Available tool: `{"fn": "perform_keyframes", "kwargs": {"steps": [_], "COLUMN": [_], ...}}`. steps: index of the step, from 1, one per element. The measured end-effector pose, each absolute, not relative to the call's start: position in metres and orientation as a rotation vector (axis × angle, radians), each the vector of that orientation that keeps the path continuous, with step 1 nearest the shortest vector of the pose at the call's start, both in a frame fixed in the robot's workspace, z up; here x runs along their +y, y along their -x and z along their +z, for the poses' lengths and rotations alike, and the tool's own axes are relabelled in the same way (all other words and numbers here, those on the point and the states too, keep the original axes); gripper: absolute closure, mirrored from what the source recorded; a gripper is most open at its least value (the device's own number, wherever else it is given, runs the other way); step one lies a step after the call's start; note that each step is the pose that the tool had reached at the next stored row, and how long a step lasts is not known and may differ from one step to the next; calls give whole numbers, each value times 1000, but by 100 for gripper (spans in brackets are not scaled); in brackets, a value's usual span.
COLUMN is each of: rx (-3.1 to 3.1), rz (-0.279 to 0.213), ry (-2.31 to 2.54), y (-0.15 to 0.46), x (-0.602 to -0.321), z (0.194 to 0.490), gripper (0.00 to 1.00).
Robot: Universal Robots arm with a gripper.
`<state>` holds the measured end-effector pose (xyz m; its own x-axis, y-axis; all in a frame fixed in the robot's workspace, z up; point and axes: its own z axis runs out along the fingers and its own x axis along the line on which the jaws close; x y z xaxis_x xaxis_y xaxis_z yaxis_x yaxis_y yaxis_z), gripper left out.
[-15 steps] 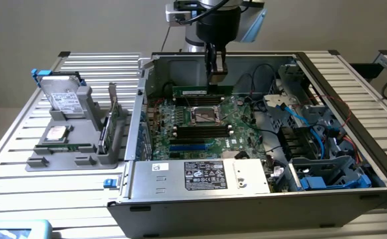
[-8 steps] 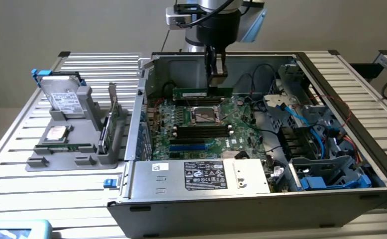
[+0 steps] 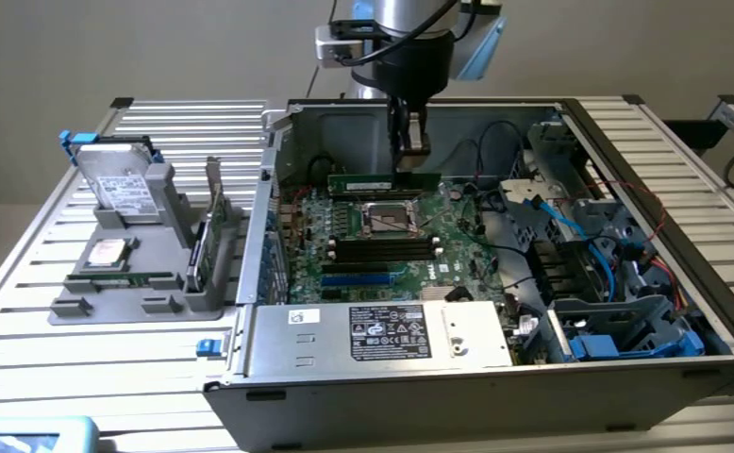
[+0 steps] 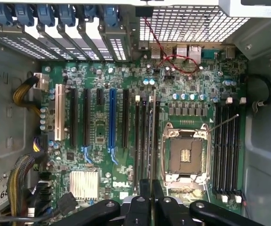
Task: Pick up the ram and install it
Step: 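Insert the ram into the slot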
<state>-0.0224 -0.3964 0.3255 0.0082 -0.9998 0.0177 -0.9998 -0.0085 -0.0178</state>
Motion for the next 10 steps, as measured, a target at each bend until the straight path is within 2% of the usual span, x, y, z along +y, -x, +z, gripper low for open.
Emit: {"fn": "perform_keyframes", "kwargs": {"steps": [10], "rx": [2213], "rz": [-38], "ry": [2231], "y": [21], "x": [-397], "z": [314], "gripper": [87]}}
